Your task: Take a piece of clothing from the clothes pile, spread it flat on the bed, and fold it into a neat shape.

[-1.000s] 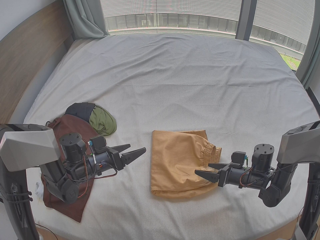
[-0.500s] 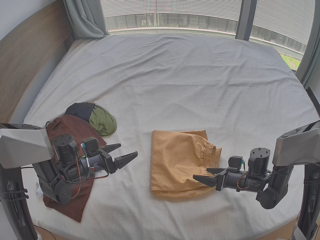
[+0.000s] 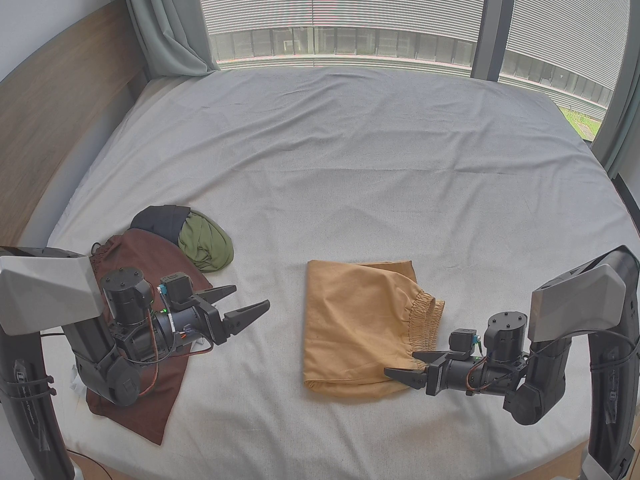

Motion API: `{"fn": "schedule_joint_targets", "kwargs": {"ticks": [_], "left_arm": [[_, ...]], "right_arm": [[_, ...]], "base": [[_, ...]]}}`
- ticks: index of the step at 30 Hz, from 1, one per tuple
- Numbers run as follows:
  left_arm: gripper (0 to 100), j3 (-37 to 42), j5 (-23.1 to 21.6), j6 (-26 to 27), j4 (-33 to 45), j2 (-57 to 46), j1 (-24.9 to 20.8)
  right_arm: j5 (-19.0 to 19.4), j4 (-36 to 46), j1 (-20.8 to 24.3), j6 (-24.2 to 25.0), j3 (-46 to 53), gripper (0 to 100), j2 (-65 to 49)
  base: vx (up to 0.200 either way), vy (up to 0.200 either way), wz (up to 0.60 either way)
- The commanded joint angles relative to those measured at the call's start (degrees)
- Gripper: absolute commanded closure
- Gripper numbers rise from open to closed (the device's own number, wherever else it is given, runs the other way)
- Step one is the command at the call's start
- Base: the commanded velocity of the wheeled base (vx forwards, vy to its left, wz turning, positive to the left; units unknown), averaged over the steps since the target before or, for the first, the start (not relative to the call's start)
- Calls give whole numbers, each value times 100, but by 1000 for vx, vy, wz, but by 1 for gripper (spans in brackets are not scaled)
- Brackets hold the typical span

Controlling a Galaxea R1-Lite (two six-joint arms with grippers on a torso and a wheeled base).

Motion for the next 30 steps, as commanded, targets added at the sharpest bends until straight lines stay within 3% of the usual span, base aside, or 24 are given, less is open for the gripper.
{"fn": "schedule_joint_targets", "kwargs": {"ticks": [1,9,14,23,30], "left_arm": [[0,-8,4,-4,-5,7,36],[0,-8,4,-4,-5,16,27],[0,-17,4,-4,-5,25,27],[0,-17,4,-4,-5,51,27],[0,-17,4,-12,-5,51,27]], "right_arm": [[-13,32,-11,-5,-22,0,248],[-13,32,-20,153,-488,0,-314],[-364,23,-37,918,-1103,0,-472],[-628,32,-81,944,-1507,0,-297],[-1041,32,-213,926,-1982,0,354]], "base": [[0,0,0],[0,0,0],[0,0,0],[0,0,0],[0,0,0]]}}
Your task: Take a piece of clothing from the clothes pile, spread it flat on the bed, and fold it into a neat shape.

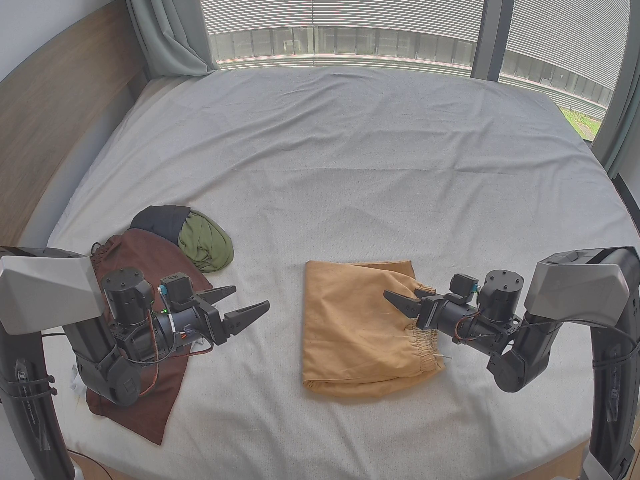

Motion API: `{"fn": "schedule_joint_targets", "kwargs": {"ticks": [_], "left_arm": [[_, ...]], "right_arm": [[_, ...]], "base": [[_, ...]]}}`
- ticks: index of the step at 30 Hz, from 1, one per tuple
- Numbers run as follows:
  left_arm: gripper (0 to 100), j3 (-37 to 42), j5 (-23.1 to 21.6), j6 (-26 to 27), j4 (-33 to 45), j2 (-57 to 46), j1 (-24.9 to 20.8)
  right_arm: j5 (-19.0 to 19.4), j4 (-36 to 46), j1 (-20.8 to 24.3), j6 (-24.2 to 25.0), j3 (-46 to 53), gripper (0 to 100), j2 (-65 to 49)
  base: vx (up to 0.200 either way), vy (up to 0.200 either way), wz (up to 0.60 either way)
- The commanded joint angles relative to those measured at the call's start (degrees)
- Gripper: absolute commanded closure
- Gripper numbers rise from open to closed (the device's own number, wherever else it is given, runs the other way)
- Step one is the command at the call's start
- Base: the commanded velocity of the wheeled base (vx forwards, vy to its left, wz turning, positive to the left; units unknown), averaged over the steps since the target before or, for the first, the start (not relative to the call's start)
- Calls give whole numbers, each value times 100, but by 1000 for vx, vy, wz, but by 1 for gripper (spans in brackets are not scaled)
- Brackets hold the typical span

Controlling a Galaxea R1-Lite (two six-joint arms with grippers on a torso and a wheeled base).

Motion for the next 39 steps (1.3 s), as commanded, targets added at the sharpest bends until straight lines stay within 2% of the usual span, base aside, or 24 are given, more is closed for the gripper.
{"fn": "schedule_joint_targets", "kwargs": {"ticks": [1,13,19,20,22,25,32,39], "left_arm": [[0,0,-1,-6,-5,14,1],[0,-8,-1,-6,-5,14,9],[0,-17,-1,-6,-5,5,9],[0,-17,-1,-6,-5,5,9],[0,-17,-1,-6,-5,5,9],[0,-17,-1,-6,-5,5,9],[0,-17,-1,-6,-5,14,9],[0,-8,-1,-6,-14,14,9]], "right_arm": [[-97,-10,-67,-7,-242,0,418],[-97,-10,-102,-16,-260,0,523],[17,-19,-67,-130,65,0,119],[377,-1,-75,-315,557,0,-532],[632,8,-102,-350,918,0,-989],[667,43,-137,-394,1340,0,-1305],[676,52,-339,-1001,1964,0,-1120],[685,43,-489,-1203,2201,0,-628]], "base": [[0,0,0],[0,0,0],[0,0,0],[0,0,0],[0,0,0],[0,0,0],[0,0,0],[0,0,0]]}}
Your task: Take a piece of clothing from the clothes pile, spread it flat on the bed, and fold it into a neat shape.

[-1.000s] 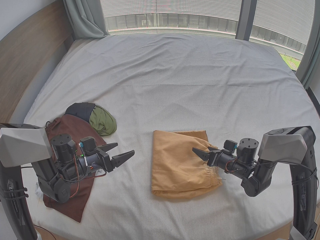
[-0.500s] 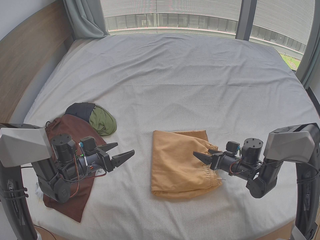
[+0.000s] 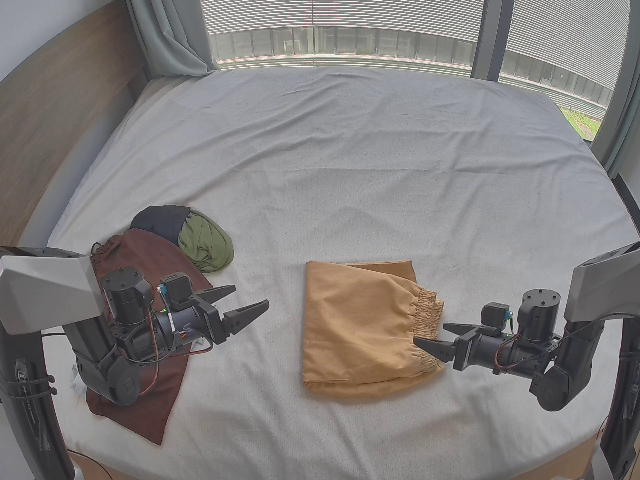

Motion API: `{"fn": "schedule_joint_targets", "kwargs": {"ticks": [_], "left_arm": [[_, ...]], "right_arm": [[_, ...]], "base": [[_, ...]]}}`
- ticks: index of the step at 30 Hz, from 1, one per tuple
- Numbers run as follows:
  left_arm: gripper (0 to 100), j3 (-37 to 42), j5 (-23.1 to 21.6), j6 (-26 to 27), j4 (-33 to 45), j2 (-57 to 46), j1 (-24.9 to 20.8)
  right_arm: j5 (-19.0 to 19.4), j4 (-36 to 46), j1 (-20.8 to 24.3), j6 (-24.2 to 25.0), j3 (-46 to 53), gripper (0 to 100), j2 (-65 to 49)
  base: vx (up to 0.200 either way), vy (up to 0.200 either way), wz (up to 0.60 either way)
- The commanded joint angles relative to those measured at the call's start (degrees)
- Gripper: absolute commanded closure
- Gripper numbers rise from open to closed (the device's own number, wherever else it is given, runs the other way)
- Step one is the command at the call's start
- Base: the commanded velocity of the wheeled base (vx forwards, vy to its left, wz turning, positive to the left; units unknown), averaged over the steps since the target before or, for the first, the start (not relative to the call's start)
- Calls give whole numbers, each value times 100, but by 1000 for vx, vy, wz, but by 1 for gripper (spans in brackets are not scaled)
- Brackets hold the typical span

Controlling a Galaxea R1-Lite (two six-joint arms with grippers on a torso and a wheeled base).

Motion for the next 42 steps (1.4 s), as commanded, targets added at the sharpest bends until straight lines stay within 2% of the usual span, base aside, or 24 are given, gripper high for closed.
{"fn": "schedule_joint_targets", "kwargs": {"ticks": [1,17,22,24,25,27,30,42], "left_arm": [[0,5,-1,-1,-14,10,-4],[0,-4,-1,-1,-14,-8,5],[0,-4,-1,-1,-14,-8,5],[0,-4,-1,-1,-14,-8,5],[0,-4,-1,-1,-14,-8,5],[0,-4,-1,-1,-14,-25,5],[0,-4,-1,-1,-14,-25,5],[0,5,-1,7,-14,-25,5]], "right_arm": [[14,-8,-120,-62,168,0,377],[41,-43,-172,8,-149,0,1247],[58,-43,-128,334,-325,0,1387],[58,-43,-41,878,-465,0,1396],[58,-43,-41,878,-465,0,1396],[41,-43,162,1318,-571,0,1361],[14,-43,329,1590,-650,0,1343],[-12,-52,381,1626,-711,0,1396]], "base": [[0,0,0],[0,0,0],[0,0,0],[0,0,0],[0,0,0],[0,0,0],[0,0,0],[0,0,0]]}}
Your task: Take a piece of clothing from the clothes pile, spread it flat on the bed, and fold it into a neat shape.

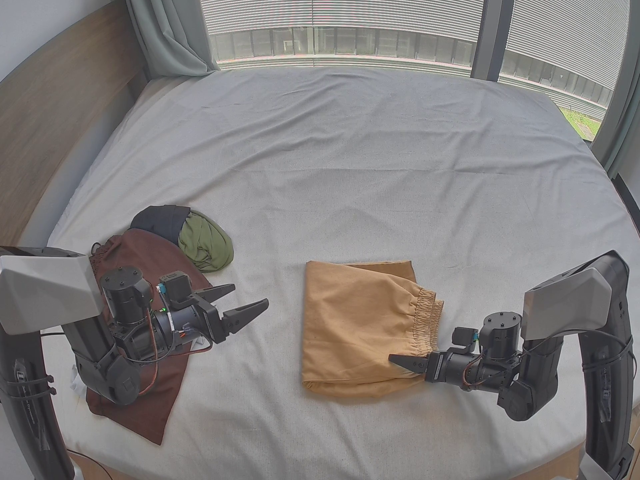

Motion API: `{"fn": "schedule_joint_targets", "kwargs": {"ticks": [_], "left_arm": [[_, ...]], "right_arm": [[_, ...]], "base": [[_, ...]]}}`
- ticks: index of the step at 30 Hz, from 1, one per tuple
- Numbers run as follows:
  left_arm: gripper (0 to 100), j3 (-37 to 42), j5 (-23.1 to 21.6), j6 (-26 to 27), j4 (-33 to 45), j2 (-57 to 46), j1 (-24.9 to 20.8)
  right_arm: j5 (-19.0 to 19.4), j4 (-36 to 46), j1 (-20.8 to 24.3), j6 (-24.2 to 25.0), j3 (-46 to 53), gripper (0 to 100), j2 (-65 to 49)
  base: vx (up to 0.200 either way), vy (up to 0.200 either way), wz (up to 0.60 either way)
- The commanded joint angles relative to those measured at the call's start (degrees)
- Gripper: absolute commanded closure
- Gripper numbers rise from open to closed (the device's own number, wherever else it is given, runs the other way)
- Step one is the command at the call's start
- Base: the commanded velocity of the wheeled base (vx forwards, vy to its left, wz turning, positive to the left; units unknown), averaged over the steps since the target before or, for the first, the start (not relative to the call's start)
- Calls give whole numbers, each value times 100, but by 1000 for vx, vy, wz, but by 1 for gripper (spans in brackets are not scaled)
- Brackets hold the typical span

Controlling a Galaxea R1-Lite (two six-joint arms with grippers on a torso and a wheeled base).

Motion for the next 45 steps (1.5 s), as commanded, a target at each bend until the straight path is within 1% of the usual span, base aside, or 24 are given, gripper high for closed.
{"fn": "schedule_joint_targets", "kwargs": {"ticks": [1,8,9,11,21,28,31,36,37,38,40,43,44,45], "left_arm": [[0,7,2,3,-14,3,1],[0,7,2,3,-14,-6,1],[0,7,2,3,-14,-6,1],[0,7,2,3,-14,-6,1],[0,-1,2,3,-14,-15,1],[0,16,2,11,-14,-32,10],[0,43,2,29,-14,-50,10],[0,69,-16,539,-14,-41,89],[0,60,-86,741,-14,-32,115],[0,60,-86,741,-14,-32,115],[0,113,-411,1136,-14,-41,221],[0,122,-587,1505,-14,-32,291],[0,122,-596,1541,-14,-32,291],[0,166,-666,1725,-23,-41,309]], "right_arm": [[-1,-3,14,-3,-18,0,35],[-27,-3,14,-21,9,0,35],[-63,-3,14,-29,9,100,43],[-115,-3,23,-29,0,100,43],[-115,-3,41,-29,0,100,35],[-106,-12,199,-29,17,100,-62],[-89,-21,225,-29,17,100,-308],[-80,-21,287,-56,17,100,-713],[-80,-21,331,-47,9,100,-818],[-80,-21,331,-47,9,100,-818],[-71,-21,375,-47,0,100,-994],[-71,-21,463,-47,-18,100,-1073],[-71,-21,471,-47,-18,100,-1090],[-71,-21,480,-38,-27,100,-1126]], "base": [[0,0,0],[0,0,0],[0,0,0],[0,0,0],[0,0,0],[0,0,0],[0,0,0],[0,0,0],[0,0,0],[0,0,0],[0,0,0],[0,0,0],[0,0,0],[0,0,0]]}}
